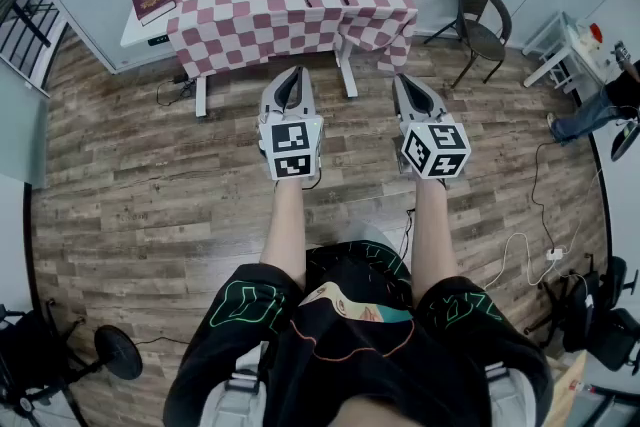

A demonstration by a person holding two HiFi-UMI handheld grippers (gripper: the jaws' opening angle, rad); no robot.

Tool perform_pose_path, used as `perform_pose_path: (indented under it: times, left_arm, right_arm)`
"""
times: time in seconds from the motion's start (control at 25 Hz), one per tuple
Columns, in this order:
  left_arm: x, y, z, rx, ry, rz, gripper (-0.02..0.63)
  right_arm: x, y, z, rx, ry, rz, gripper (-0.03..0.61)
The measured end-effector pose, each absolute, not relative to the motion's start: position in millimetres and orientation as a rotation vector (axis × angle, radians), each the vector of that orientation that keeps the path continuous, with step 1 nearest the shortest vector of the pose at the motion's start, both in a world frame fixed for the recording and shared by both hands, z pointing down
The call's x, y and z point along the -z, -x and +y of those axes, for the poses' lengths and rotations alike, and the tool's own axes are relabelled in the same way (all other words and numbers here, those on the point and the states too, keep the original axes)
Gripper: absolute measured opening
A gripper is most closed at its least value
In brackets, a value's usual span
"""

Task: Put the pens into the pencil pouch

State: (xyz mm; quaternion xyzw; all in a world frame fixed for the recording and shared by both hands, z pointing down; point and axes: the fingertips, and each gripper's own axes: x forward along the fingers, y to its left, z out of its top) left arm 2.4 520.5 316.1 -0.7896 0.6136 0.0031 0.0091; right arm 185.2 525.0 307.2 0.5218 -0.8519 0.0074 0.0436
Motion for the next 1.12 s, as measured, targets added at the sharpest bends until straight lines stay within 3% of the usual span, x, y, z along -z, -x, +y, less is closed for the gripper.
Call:
perform_pose_path:
  times: [1.12]
  left_arm:
    - [-314, 41, 475, -0.086, 2.456, 2.012, -0.003]
  right_arm:
    - [-294, -167, 474, -0.012, -1.555, -2.653, 0.000]
